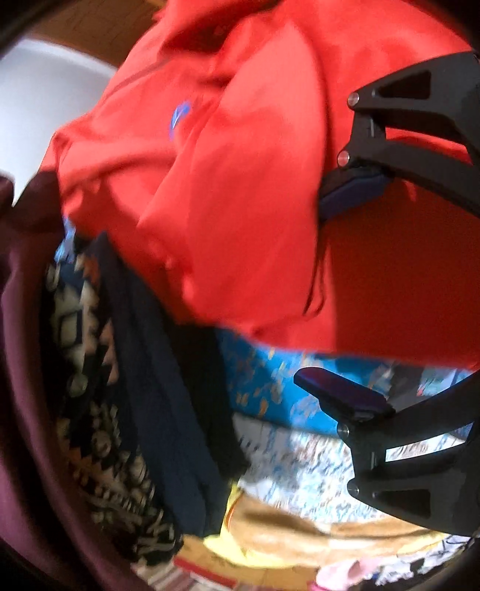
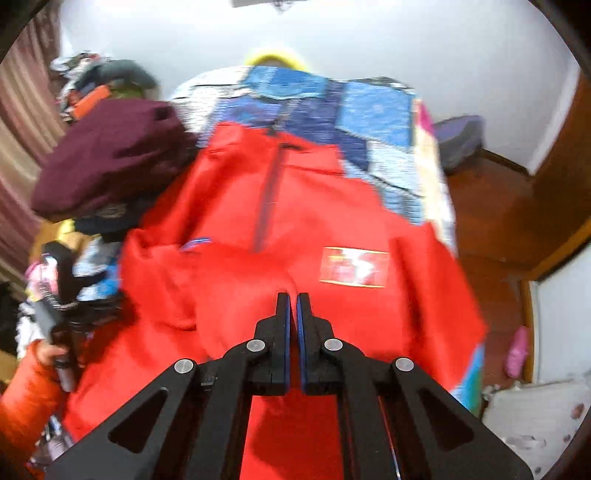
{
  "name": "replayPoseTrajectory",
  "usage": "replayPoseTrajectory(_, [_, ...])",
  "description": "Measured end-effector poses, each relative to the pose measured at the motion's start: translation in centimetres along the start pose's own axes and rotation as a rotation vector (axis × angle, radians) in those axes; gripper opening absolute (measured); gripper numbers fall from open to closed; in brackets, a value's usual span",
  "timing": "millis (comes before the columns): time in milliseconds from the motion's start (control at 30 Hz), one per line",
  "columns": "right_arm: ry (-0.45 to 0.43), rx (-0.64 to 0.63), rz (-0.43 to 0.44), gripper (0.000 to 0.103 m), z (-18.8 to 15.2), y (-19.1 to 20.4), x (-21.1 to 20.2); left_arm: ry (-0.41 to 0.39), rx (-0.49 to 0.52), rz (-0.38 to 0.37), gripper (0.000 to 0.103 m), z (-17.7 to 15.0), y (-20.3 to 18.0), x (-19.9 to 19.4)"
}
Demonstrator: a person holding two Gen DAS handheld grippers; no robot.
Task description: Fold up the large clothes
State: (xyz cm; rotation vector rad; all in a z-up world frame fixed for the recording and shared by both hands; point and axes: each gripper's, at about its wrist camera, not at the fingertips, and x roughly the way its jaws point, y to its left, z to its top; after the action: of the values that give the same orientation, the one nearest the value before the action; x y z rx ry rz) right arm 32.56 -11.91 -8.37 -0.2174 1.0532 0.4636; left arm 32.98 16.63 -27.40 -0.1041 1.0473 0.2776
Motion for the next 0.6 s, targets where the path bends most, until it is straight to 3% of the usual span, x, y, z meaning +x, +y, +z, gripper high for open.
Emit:
replayPoseTrajectory(67, [-0.003,0.029,-0.053,0.003,0.1,-1.8,0.2,-0.004,-0.015,0.080,0.081,0.3,0.6,0.8])
replayPoseTrajectory(200, [-0.019,0.066,-0.141,0.003,-0.1,-4.4,0.5,-0.020,-0.082,0.166,0.081,0.8,2.3,1.3])
replayPoseTrajectory(367, [-0.044,0.091,-0.228,0.003,0.0,-6.2,1.0,-0.081,-0.176,0.166,0.081,1.3,4.5,-0.2])
replayPoseTrajectory(600, [-0.067,0.182,-0.197,0.003,0.1,-9.0,-0.4,-0.144,-0.246,0.189,0.081,0.1,6.1,-2.1])
